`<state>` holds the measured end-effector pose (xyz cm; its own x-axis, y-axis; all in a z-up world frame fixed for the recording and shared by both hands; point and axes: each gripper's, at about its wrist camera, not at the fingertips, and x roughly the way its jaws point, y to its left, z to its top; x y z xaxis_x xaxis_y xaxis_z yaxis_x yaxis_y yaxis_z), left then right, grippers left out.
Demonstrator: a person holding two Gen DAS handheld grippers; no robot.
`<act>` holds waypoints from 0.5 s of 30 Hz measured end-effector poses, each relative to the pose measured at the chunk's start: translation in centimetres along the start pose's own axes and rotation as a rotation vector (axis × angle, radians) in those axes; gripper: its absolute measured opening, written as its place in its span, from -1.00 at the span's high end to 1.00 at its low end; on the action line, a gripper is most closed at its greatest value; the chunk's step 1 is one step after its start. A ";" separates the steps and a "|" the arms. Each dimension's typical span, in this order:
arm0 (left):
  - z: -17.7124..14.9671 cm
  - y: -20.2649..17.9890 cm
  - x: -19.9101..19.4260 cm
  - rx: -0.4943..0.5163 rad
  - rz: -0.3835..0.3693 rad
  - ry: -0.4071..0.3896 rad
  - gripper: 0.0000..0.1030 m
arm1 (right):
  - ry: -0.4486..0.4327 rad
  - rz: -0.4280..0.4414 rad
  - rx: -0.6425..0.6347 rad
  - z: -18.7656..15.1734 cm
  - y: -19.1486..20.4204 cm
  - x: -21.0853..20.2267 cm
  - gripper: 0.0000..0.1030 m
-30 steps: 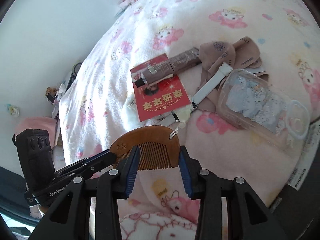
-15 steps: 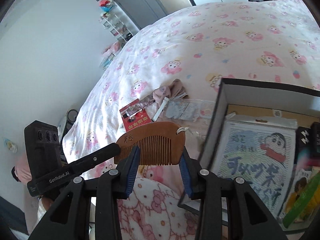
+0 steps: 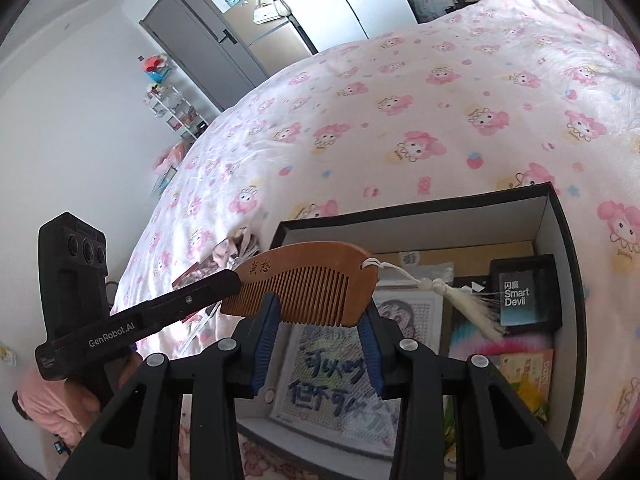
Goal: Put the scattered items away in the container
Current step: 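Carry the wooden comb with the right gripper over the box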
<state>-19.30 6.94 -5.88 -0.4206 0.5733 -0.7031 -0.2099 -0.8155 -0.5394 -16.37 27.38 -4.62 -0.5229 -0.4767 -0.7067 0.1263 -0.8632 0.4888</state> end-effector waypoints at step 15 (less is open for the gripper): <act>0.3 1.1 7.4 -0.035 0.108 0.107 0.67 | 0.147 -0.071 0.087 2.0 -4.4 7.4 0.34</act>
<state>-22.95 10.28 -11.54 -0.3421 0.4888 -0.8025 -0.1366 -0.8708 -0.4722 -22.46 28.03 -10.96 -0.3983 -0.4395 -0.8051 0.0162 -0.8810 0.4729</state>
